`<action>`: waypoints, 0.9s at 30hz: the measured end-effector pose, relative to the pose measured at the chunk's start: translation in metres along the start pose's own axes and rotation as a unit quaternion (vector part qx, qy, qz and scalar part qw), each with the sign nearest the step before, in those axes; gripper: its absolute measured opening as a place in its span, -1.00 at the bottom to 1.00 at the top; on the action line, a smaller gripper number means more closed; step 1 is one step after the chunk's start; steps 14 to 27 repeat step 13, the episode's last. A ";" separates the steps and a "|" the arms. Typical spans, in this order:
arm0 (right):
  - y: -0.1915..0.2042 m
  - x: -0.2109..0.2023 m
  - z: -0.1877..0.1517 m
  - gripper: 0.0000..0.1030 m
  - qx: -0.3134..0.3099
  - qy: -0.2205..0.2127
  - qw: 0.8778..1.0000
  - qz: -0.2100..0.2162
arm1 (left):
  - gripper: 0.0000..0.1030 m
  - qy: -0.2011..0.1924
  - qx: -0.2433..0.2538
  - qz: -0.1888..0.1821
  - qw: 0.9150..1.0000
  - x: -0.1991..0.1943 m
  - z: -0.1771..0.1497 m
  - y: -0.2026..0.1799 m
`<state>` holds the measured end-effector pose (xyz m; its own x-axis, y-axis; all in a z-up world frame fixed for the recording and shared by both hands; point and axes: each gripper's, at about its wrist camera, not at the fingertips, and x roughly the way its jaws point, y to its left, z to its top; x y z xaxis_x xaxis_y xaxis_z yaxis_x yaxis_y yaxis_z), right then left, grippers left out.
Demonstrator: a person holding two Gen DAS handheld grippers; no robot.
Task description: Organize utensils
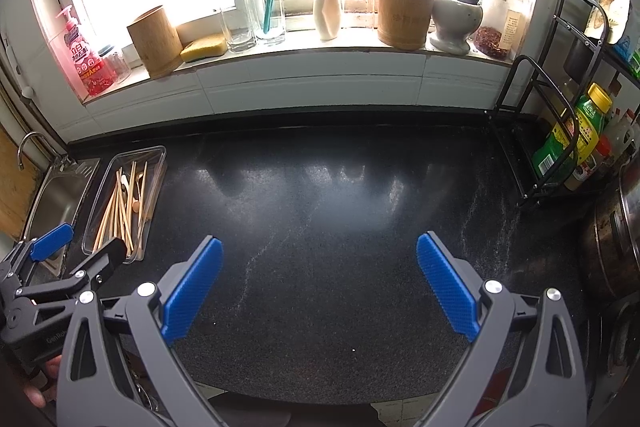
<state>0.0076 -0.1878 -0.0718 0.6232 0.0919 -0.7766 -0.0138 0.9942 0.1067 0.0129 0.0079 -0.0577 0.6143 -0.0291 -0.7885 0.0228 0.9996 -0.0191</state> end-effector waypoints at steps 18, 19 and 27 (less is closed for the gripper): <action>0.000 -0.004 -0.005 0.83 0.002 -0.002 1.000 0.003 | 0.88 0.002 0.006 0.018 1.000 0.000 -0.002 -0.001; 0.000 -0.004 -0.005 0.83 0.002 -0.002 1.000 0.003 | 0.88 0.002 0.006 0.018 1.000 0.000 -0.002 -0.001; 0.000 -0.004 -0.005 0.83 0.002 -0.002 1.000 0.003 | 0.88 0.002 0.006 0.018 1.000 0.000 -0.002 -0.001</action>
